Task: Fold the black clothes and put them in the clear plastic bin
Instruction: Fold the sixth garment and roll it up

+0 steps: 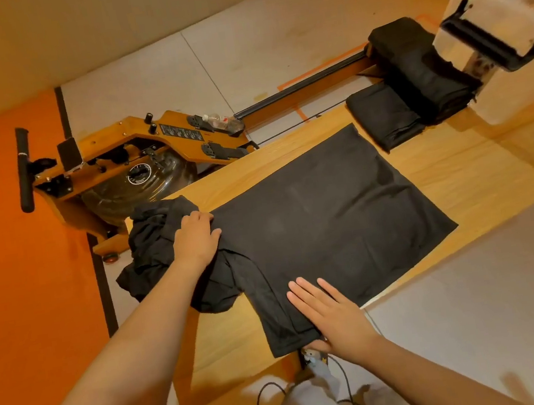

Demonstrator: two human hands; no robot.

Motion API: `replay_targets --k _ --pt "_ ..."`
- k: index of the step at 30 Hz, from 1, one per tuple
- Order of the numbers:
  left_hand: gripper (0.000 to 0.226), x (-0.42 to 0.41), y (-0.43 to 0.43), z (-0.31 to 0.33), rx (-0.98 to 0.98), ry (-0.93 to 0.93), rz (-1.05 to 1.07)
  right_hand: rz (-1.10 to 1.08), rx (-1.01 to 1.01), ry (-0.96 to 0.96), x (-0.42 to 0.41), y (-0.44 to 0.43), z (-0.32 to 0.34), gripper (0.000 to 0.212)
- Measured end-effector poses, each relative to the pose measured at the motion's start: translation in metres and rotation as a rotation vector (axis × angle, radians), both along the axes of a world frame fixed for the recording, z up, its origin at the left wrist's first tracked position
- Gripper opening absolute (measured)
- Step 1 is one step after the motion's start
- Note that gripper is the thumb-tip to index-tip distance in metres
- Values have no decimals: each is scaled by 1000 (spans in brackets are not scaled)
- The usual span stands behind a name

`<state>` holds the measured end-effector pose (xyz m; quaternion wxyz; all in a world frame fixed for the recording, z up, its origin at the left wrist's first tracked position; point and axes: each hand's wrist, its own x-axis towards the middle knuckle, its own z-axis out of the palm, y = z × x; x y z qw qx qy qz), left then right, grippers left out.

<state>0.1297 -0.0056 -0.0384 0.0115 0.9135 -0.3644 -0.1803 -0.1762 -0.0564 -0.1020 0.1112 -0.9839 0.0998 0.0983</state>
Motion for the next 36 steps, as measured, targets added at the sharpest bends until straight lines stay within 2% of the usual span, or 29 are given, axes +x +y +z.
replay_targets --k 4,6,9,12,15,19,21,23,25,28,30,34,36 --pt "61 6 -5 -2 14 51 28 -30 -4 28 -5 5 -1 92" --pt "62 12 -9 1 38 75 17 -64 7 48 -5 13 -2 89" --pt "56 20 -15 4 80 124 21 -106 32 82 -4 26 -2 91" --pt "29 25 -21 7 58 214 55 -127 66 69 -4 33 -2 97" --pt "46 30 -23 8 15 302 89 -110 62 76 -8 37 1 98" --pt "48 38 -26 17 -20 405 140 -123 81 25 -9 35 10 82" --pt "48 41 -28 25 -53 448 154 -176 162 0 -9 33 23 73" --pt "44 42 -31 32 -104 545 188 -264 343 -84 -11 29 40 61" --pt "41 41 -34 38 -136 617 196 -299 434 -106 -15 25 48 58" --pt "18 36 -42 45 -180 705 240 -394 535 -107 -19 22 54 55" --pt "13 34 -50 48 -213 766 272 -491 630 -139 -22 18 52 50" --pt "8 29 -82 55 -207 848 277 -883 903 -261 -23 4 57 28" --pt "11 25 -108 61 -203 884 276 -1069 1026 -341 -25 -13 69 26"
